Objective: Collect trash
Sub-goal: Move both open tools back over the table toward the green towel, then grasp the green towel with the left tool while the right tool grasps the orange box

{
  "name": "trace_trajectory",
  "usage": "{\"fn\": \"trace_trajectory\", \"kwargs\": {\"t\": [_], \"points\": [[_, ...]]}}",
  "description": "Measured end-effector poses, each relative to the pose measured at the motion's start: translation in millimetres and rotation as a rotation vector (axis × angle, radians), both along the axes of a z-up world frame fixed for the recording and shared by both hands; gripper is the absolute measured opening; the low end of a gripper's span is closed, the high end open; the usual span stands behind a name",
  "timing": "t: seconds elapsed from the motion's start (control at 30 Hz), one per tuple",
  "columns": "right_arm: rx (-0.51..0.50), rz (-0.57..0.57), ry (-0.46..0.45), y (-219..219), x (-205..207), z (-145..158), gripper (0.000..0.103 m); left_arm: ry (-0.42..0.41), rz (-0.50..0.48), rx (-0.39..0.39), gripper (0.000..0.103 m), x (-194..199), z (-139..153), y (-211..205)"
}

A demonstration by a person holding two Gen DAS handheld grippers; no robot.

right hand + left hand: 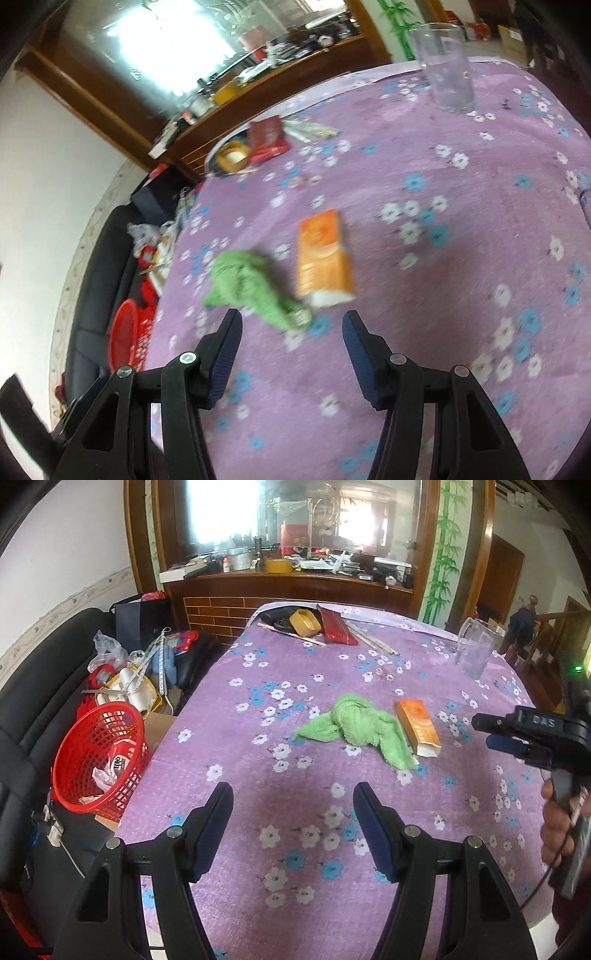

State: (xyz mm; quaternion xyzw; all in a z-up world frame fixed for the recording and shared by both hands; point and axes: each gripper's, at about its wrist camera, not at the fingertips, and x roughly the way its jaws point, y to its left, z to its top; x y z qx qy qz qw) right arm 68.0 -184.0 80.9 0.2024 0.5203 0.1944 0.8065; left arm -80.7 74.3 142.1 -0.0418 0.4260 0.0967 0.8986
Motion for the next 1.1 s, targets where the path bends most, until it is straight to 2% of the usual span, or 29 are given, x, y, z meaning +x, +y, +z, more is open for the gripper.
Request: {"fn": "trace_trajectory", "kwargs": {"t": [0.2,0.5,0.73,0.83,0.97,1.1], "points": [[-0.048,0.010,0.019,-1.4,35.0,-19.0,0.061,0.035,0.033,0.014,0.066,-9.2,-4.0,9.7],[-0.172,0.098,0.038,46.8,77.2,-56.8,0.061,0.050,0.072,0.037,0.066,-17.2,2.8,24.8],[-0.313,0.145,0.031,75.5,87.6,-76.9,0.061,0.064,0.042,0.038,0.066,-6.8,4.3,17.6],[-0.352,0.160,0.030,77.0,88.5,-83.7,0.055,0.078,0.021,0.016,0.066,3.6,1.5,9.9],[-0.343,0.156,0.023,65.5,84.9,-81.7,0.053,0.096,0.001,-0.035,0.066,22.5,-2.0,0.0],[-0.271,0.115,0.015,35.8,73.7,-69.4,0.053,0.128,-0.003,-0.112,0.066,48.3,-10.1,-10.3]]}}
